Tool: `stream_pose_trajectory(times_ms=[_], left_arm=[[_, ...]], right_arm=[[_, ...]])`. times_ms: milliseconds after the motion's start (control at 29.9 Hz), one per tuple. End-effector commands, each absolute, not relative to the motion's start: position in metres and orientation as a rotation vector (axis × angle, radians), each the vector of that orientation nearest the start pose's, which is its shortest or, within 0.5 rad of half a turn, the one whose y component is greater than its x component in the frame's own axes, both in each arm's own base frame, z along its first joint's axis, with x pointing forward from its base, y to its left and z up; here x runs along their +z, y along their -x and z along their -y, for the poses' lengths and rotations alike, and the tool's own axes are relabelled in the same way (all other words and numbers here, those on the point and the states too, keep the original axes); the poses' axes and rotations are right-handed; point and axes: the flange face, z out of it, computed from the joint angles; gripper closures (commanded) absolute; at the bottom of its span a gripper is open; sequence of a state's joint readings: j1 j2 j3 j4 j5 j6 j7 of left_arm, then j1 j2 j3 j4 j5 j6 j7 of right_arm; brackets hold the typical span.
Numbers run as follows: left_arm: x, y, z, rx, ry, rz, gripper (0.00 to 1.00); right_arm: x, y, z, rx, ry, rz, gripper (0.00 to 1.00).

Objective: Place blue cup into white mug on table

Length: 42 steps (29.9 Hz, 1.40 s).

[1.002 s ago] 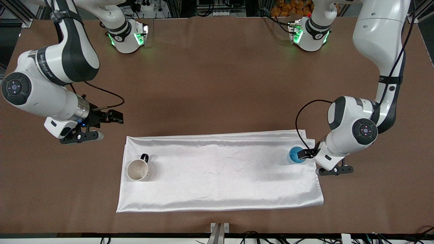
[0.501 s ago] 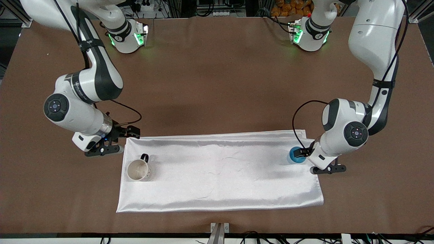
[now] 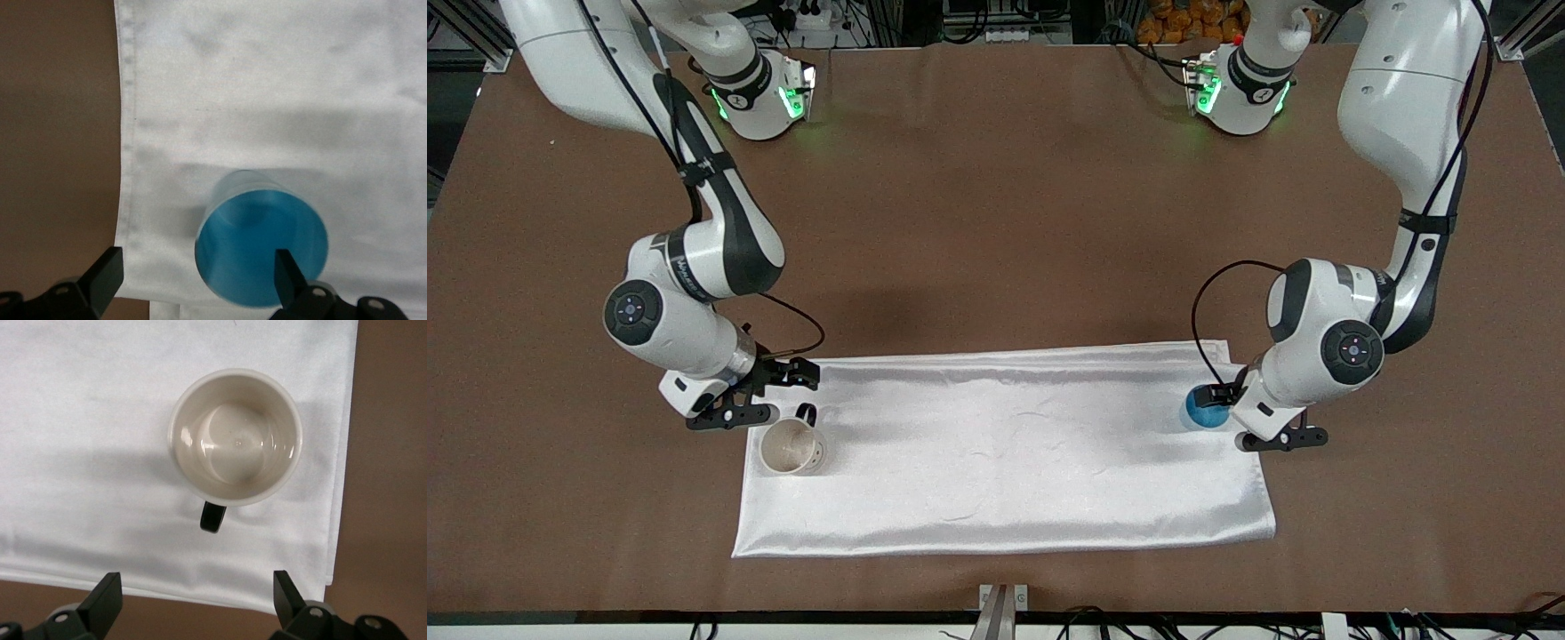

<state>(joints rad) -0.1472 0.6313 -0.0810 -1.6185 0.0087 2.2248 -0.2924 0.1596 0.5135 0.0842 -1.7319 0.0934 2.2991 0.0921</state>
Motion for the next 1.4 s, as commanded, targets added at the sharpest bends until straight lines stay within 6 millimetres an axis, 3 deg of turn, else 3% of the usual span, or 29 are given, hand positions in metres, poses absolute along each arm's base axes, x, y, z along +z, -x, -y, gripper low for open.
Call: stream_pose_trajectory(times_ms=[0, 234, 434, 601, 701, 902, 1369], left_arm=[[0.249, -0.671, 0.148, 0.041, 3.18, 0.145, 0.0], [0.239, -0.672, 0.149, 0.034, 3.182, 0.149, 0.04], [0.235, -0.673, 0.148, 0.034, 3.182, 0.151, 0.24], [0.233, -0.673, 0.148, 0.039, 3.181, 0.151, 0.49], [0.232, -0.673, 0.148, 0.041, 3.181, 0.151, 0.73], [0.233, -0.673, 0.147, 0.039, 3.181, 0.154, 1.0], [0.245, -0.675, 0.147, 0.015, 3.181, 0.193, 1.0]], right_arm=[[0.275, -0.658, -0.159, -0.063, 3.017, 0.094, 0.0], [0.251, -0.663, -0.162, -0.092, 3.018, 0.099, 0.0], [0.244, -0.668, -0.172, -0.119, 3.018, 0.124, 0.0], [0.241, -0.676, -0.173, -0.137, 3.021, 0.133, 0.0], [0.242, -0.679, -0.174, -0.146, 3.019, 0.133, 0.0], [0.243, -0.682, -0.173, -0.177, 3.018, 0.136, 0.0], [0.224, -0.686, -0.161, -0.217, 3.054, 0.16, 0.0]])
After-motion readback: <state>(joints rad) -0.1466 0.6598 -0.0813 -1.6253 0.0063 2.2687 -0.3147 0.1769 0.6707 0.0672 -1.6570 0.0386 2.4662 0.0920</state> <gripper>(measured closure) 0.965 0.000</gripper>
